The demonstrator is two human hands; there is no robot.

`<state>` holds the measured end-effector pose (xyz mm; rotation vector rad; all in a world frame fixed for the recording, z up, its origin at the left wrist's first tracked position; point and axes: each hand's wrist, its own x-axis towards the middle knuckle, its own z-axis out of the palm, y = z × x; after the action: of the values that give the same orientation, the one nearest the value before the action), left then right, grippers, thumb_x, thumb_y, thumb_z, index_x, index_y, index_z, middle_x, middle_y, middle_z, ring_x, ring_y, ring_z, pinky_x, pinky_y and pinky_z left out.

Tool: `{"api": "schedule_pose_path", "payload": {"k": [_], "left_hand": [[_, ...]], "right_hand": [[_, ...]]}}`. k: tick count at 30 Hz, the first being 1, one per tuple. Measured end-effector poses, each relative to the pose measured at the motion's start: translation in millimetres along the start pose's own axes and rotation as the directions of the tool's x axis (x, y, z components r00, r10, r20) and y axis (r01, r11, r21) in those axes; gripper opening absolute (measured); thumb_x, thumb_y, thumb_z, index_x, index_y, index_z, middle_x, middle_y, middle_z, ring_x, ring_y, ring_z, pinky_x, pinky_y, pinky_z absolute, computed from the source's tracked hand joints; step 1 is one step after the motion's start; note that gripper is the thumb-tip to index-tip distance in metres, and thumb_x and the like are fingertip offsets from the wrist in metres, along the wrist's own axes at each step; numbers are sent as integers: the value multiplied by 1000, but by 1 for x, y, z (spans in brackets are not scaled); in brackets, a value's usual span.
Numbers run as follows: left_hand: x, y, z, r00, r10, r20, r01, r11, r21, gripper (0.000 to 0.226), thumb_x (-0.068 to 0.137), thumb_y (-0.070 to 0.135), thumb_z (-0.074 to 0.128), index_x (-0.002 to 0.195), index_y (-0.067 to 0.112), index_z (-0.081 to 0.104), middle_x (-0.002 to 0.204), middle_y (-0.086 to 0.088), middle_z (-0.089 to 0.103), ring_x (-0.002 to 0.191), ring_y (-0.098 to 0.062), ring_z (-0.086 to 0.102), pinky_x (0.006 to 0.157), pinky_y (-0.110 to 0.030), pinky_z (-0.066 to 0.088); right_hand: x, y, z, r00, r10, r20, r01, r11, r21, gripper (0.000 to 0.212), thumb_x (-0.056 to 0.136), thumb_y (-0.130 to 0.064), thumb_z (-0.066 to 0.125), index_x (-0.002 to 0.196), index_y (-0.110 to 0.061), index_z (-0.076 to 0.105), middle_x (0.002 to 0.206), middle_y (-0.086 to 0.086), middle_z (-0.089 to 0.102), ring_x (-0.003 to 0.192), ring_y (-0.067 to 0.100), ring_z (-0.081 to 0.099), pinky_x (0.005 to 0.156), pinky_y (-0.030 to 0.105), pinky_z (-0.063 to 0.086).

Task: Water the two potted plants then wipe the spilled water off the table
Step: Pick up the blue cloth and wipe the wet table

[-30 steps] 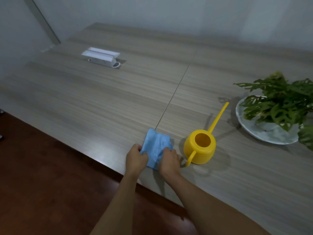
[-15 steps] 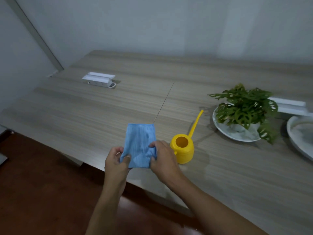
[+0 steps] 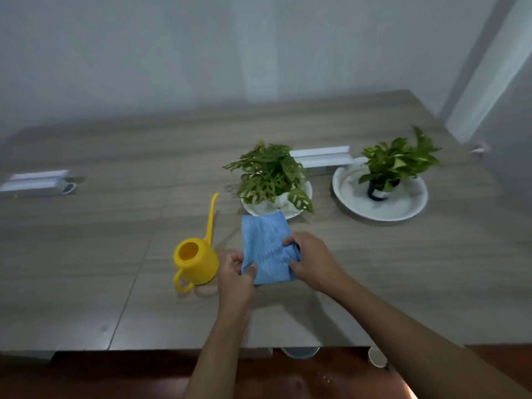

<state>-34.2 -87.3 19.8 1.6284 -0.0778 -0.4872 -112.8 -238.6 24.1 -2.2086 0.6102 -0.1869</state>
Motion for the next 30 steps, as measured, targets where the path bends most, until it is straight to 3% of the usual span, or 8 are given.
{"api": "schedule_pose_path", "payload": {"k": [8, 11, 13, 15, 20, 22, 26, 30], "left_hand": [[-27, -85, 140, 983, -115, 141, 73, 960, 272, 17, 82, -6, 60, 84, 10, 54, 85, -6, 68, 80, -23, 68, 55, -18, 51], [-29, -101, 168, 984, -137, 110, 89, 928, 362, 18, 83, 1, 63, 84, 14, 51, 80, 0, 63, 78, -23, 62, 52, -10, 43], [-27, -107, 174, 998, -7, 67, -31, 832, 553, 20, 82, 12, 65, 94, 16, 50, 88, 3, 59, 86, -24, 58, 62, -17, 41], [-19, -117, 175, 965, 200, 173, -263, 667, 698, 36, 83, 19, 65, 115, 12, 51, 109, -1, 55, 106, -25, 52, 85, -25, 40], [10, -143, 197, 698, 302, 649, -714, 230, 661, 55, 95, 40, 48, 145, 20, 42, 157, -7, 35, 144, -27, 29, 117, -37, 24], [17, -155, 207, 635, 221, 740, -771, 122, 625, 59, 96, 49, 43, 151, 29, 33, 163, -4, 23, 150, -27, 17, 119, -44, 21], [12, -176, 217, 694, 85, 715, -718, 12, 696, 62, 96, 64, 26, 153, 42, 16, 166, 4, 3, 152, -25, -7, 119, -57, 10], [-27, -186, 247, 689, 111, 716, -716, -46, 696, 62, 93, 66, 31, 151, 46, 21, 166, 1, 9, 152, -35, -1, 117, -63, 6]], "right_hand": [[-49, 163, -44, 965, 262, -14, -263, 964, -35, 43, 73, 3, 60, 114, -9, 60, 115, 11, 55, 106, 26, 55, 81, 19, 36], [-55, 197, -50, 964, 265, -14, -265, 963, -46, 46, 77, -3, 61, 122, -8, 57, 121, 13, 53, 109, 30, 55, 90, 30, 40], [-57, 221, -60, 966, 254, -47, -256, 966, -33, 53, 78, -16, 66, 129, -7, 53, 124, 16, 52, 112, 34, 53, 95, 36, 42], [-58, 250, -76, 958, 238, -160, -254, 963, -92, 58, 81, -28, 65, 133, -8, 51, 130, 16, 51, 118, 36, 50, 100, 45, 43], [-69, 326, -126, 888, 274, -369, -397, 861, -319, 55, 87, -45, 45, 135, -17, 47, 146, 10, 44, 130, 39, 41, 101, 54, 41], [-74, 348, -135, 874, 306, -377, -446, 813, -375, 57, 91, -49, 37, 139, -20, 45, 152, 9, 39, 137, 40, 34, 107, 54, 35], [-77, 368, -134, 890, 312, -334, -447, 745, -496, 63, 96, -56, 22, 150, -25, 29, 161, 2, 24, 147, 32, 19, 116, 53, 19], [-74, 373, -130, 874, 311, -374, -469, 742, -479, 61, 95, -54, 29, 151, -27, 30, 161, 0, 24, 148, 30, 18, 116, 52, 19]]}}
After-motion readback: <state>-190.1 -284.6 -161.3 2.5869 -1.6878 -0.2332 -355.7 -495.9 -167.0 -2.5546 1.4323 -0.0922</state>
